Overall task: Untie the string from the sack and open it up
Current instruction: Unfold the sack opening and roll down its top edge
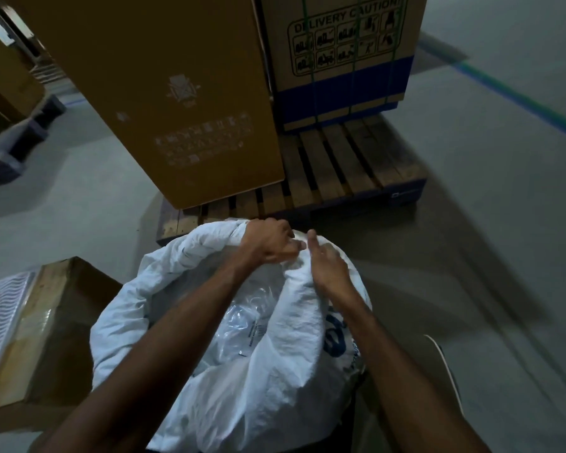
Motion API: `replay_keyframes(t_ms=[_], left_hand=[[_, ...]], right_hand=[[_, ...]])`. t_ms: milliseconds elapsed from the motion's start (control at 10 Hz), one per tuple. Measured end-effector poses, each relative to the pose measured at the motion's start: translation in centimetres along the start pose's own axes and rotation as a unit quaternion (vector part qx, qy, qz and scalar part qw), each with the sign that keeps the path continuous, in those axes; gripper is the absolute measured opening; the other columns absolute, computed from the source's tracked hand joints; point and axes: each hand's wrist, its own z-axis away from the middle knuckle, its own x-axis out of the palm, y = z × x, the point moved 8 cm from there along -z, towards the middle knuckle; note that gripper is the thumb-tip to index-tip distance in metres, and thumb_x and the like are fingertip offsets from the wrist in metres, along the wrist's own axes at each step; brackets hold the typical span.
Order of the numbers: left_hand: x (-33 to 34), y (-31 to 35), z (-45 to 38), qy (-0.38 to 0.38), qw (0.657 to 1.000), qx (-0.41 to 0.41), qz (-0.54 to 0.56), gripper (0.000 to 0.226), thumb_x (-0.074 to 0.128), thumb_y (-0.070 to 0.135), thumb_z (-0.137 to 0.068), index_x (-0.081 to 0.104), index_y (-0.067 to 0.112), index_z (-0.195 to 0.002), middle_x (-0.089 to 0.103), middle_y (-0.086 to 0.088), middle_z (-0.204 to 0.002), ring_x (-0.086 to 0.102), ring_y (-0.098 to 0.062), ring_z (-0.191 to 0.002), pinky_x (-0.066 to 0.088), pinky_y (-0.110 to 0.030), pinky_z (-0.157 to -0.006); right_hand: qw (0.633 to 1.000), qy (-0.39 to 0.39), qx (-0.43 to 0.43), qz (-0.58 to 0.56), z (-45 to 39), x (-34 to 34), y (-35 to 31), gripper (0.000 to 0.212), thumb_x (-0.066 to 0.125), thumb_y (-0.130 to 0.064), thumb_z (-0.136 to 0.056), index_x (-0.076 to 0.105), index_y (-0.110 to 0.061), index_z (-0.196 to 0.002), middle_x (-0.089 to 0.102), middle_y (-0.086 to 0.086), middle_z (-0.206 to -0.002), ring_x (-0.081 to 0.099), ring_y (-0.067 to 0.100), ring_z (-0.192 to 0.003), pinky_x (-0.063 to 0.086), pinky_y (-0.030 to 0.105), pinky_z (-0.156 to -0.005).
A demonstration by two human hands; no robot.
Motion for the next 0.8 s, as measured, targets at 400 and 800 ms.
replay_keyframes(t_ms=[400,800], left_hand=[[-4.3,1.4,10.5,0.121,0.966,-0.042,0.225,0.037,0.062,0.046,-0.095,0.057,0.022,-0.123,0.062,-0.004,-0.12,0.058,-0.021,-0.108,0.051,-0.04,-0.091],[1.9,4.4,17.2,0.056,0.859,-0.114,0.497,0.027,0.092,0.029,-0.07,0.073,0.014,-0.082,0.067,0.003,-0.07,0.06,-0.007,-0.063,0.049,-0.023,-0.06]], right_hand=[[0.949,0.021,0.137,-0.283,5.3,0.7,2.9,0.038,0.056,-0.029,-0.103,0.053,-0.007,-0.133,0.063,0.016,-0.119,0.065,0.027,-0.089,0.053,0.025,-0.051],[0.92,-0.098,0.078,-0.372,6.8,0.9,1.4,0.066,0.029,-0.056,-0.107,0.064,-0.001,-0.112,0.07,0.022,-0.093,0.063,0.034,-0.09,0.054,0.043,-0.082]])
